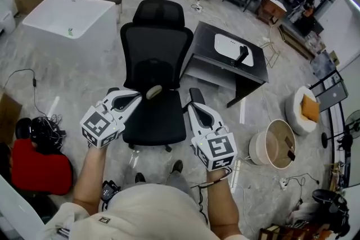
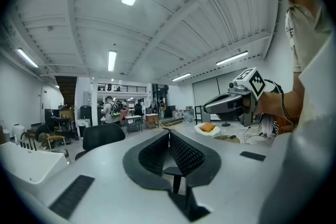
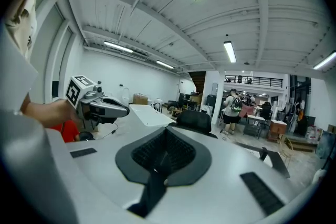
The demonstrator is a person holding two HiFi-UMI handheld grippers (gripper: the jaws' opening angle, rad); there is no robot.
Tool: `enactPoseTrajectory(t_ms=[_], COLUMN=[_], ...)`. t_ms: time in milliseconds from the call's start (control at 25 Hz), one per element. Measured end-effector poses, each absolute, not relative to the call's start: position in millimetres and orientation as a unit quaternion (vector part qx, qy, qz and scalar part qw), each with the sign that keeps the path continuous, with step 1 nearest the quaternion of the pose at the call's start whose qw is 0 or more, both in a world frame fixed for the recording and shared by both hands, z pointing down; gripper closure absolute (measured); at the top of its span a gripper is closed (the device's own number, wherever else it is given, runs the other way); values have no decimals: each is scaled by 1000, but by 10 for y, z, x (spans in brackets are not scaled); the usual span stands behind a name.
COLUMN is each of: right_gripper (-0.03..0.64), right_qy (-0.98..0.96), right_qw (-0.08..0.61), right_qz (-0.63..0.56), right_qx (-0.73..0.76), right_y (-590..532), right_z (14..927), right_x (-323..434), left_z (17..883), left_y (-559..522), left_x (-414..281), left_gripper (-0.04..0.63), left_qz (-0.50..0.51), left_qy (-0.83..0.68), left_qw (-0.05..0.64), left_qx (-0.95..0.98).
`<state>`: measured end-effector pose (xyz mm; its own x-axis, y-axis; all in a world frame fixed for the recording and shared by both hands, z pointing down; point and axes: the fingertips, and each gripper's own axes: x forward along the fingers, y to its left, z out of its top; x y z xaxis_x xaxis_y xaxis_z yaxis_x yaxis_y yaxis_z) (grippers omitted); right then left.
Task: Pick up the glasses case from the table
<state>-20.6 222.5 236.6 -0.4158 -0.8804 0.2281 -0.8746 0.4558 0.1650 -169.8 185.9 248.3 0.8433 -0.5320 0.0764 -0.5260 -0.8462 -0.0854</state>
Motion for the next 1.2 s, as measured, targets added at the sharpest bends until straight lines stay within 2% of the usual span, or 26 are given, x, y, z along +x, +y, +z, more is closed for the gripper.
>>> enactPoseTrajectory(t_ms=[480,1200], right_gripper=[592,592], right_qy=[-880,-928], right_qw=[109,96], right_qz=[19,36], right_qx=[462,358], right_y=[1499,645], right_z=[2520,2673], right_x=[265,866], left_z=[2542,2624], left_y=[1427,974], left_x=[-1292,-601], left_gripper=[572,572], left_qz=[-80,-110], left_qy=[345,440], left_qw=[22,0], left_qx=[-935,-891])
